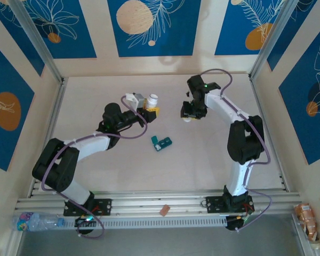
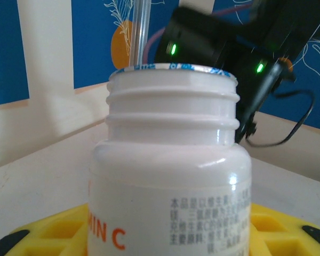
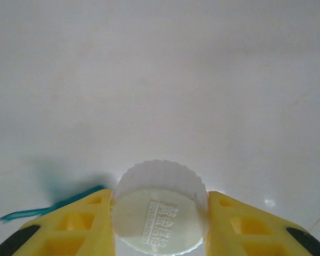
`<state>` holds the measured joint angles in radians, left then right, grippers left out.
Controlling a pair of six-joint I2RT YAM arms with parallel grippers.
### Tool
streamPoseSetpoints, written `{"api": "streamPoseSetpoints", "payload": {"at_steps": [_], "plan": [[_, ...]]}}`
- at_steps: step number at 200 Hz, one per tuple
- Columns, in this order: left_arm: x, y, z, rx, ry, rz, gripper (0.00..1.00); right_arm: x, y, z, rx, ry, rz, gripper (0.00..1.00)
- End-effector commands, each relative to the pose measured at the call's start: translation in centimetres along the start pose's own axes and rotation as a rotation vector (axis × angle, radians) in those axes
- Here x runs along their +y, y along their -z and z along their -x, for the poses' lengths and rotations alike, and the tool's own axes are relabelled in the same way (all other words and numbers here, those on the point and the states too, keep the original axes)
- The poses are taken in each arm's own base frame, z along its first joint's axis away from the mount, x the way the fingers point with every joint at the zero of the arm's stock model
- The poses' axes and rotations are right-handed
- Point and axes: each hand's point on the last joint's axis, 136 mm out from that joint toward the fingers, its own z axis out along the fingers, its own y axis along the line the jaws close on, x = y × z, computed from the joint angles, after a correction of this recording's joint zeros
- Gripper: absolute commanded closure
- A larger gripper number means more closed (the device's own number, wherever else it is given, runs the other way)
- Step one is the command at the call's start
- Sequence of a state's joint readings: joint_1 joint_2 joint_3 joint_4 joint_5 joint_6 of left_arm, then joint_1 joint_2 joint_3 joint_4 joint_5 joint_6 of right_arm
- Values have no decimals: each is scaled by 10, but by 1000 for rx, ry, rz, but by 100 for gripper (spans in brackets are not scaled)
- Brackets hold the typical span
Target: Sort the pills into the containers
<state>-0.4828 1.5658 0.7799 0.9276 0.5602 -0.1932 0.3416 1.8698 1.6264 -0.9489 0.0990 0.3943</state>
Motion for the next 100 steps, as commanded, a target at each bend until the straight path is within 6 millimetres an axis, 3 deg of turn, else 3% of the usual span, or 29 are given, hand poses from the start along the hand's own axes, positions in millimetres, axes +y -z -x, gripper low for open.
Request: {"api": "streamPoseSetpoints", "payload": {"at_steps": [1, 31, 100], "plan": [[-1, 1, 0, -39, -31, -38, 100, 31, 41, -5, 1, 26, 121, 67], [0, -2, -5, -45, -29, -59, 100, 55, 76, 0, -21, 53, 212, 67], [-5, -7, -24, 6, -35, -122, 100, 89, 121, 7, -59, 75, 379, 67]]}}
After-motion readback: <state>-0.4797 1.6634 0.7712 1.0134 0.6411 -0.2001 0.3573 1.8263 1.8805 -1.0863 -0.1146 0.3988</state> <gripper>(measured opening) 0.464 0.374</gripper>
